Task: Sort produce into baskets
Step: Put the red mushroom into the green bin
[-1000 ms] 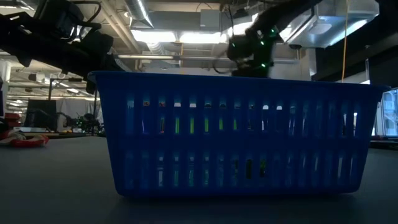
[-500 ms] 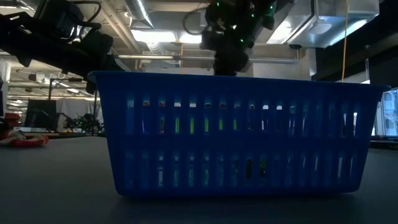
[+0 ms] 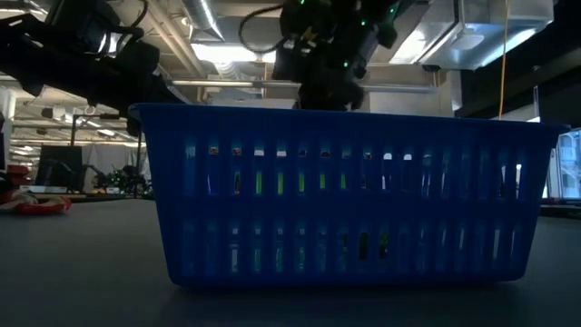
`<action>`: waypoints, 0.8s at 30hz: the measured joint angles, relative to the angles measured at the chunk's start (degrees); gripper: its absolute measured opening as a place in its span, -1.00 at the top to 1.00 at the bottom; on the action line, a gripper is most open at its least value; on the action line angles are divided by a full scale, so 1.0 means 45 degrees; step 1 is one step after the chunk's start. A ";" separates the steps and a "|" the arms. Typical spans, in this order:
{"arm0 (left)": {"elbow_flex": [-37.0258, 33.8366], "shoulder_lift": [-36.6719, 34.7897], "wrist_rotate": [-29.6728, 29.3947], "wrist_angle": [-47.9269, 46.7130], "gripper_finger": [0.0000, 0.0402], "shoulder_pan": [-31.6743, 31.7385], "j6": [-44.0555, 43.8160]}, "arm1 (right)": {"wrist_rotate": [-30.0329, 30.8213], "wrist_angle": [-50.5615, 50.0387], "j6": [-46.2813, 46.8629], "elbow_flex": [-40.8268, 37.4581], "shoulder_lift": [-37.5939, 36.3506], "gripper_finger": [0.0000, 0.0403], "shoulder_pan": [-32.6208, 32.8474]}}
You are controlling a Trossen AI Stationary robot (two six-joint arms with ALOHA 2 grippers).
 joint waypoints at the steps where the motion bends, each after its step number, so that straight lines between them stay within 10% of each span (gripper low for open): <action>1: 0.0000 0.0005 0.0005 -0.0025 0.64 -0.0079 -0.0009 | 0.0004 0.0078 0.0029 0.0002 0.0127 0.96 -0.0002; 11: 0.0000 0.0005 0.0005 -0.0040 0.64 -0.0646 -0.0291 | 0.0242 0.0449 0.0732 0.0000 0.1231 0.93 -0.0053; 24: 0.0000 0.0001 0.0005 -0.0100 0.64 -0.0835 -0.0617 | -0.0318 -0.1128 0.0596 0.0681 0.0070 0.29 -0.0044</action>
